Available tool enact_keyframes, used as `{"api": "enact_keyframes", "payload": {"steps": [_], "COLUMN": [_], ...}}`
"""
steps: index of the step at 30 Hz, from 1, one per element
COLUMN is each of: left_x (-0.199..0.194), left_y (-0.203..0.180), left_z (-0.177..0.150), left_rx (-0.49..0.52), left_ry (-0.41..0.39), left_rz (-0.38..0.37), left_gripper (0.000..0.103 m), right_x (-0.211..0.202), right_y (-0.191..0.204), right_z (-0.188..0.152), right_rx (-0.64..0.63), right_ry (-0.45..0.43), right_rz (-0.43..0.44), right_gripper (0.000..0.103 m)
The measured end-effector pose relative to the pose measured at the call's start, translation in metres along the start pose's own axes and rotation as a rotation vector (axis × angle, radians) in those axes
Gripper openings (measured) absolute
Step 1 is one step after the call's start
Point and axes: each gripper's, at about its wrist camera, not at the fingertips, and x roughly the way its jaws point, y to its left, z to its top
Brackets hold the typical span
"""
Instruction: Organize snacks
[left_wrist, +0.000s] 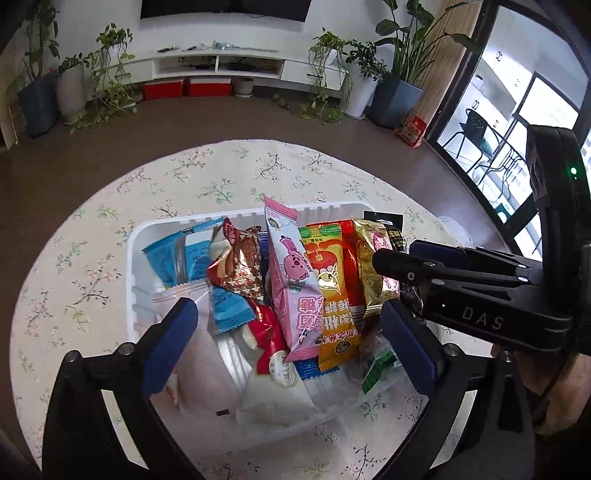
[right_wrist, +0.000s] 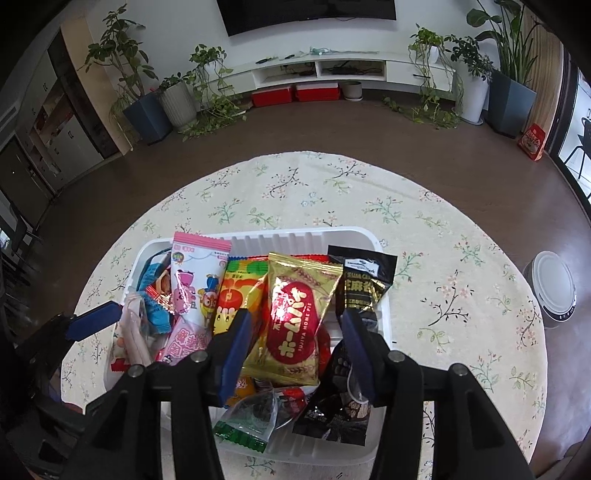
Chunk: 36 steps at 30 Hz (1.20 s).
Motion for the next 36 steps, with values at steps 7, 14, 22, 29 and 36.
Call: {"api": "enact_keyframes", "payload": {"steps": [7,14,22,29,36], "left_x": [-0.036,-0.089,-0.149,-0.192,-0.235], "left_y": [-0.004,-0.027,-0.06,-0.068,-0.075], "left_z": [-0.011,-0.037,-0.073,-0.098,-0.123], "left_rx": [0.016,0.073,0.05,-0.013,-0.061], "left_ry": [-0.08,-0.235,-0.363,-0.402,-0.431], "left_rz": [0.073,0.291,0.536,0.479,0.391], "left_gripper": [0.103,0.103,0.103,0.103,0.103], "right_x": [-0.021,-0.059,-0.112,-0.162,-0.204], "right_y": [0.008,0.017,0.029,0.033,0.042], "right_z": [-0.001,-0.019,-0.054,-0.088,-0.146], "right_rx": [0.0,-0.002,-0.019,-0.051,-0.096], "right_ry": [-0.044,-0.129,-0.227,-0.312,-0.408], "right_rz": [0.003,0.031,0.042,0.03,-0.013], "right_gripper": [0.062,0.068,0.071,0.08,0.095]}}
